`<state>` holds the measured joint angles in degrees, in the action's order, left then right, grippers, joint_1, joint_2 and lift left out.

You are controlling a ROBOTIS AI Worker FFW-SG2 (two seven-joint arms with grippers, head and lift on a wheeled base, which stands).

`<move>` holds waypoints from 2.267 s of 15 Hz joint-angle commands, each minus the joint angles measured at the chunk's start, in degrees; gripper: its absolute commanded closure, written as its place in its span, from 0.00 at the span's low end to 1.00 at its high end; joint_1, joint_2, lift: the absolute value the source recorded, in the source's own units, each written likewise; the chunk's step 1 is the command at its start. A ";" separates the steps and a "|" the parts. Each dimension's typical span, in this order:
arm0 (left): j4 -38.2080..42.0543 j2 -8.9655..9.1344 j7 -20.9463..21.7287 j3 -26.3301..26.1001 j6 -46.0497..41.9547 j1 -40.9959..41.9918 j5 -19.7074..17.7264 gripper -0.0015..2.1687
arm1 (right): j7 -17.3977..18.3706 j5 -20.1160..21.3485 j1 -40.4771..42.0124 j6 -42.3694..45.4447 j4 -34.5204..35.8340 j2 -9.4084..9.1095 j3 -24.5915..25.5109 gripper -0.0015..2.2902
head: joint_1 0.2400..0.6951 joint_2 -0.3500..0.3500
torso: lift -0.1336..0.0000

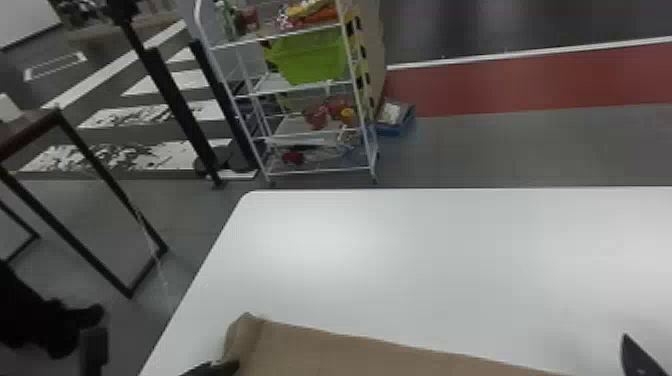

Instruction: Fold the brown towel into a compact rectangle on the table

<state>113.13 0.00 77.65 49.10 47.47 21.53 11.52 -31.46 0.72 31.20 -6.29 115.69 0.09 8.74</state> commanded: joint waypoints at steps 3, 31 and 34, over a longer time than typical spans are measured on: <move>0.87 0.15 0.22 0.47 -0.05 0.00 -0.18 0.83 | 0.00 -0.01 0.00 0.00 -0.02 -0.14 -0.04 0.04 | 1.00 1.00 | 0.09; 28.11 0.15 1.36 -12.89 24.03 2.20 -6.51 0.83 | 0.09 0.07 -1.14 -1.06 -1.34 -0.14 0.40 0.04 | 1.00 0.81 | 0.09; 31.19 0.15 0.74 -18.86 27.02 5.10 -6.33 0.83 | 0.09 0.07 -1.14 -1.06 -1.34 -0.14 0.49 0.04 | 1.00 0.67 | 0.09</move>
<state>142.81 0.00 78.47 33.04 73.12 25.27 5.12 -31.38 0.79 30.06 -7.34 114.34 0.09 9.17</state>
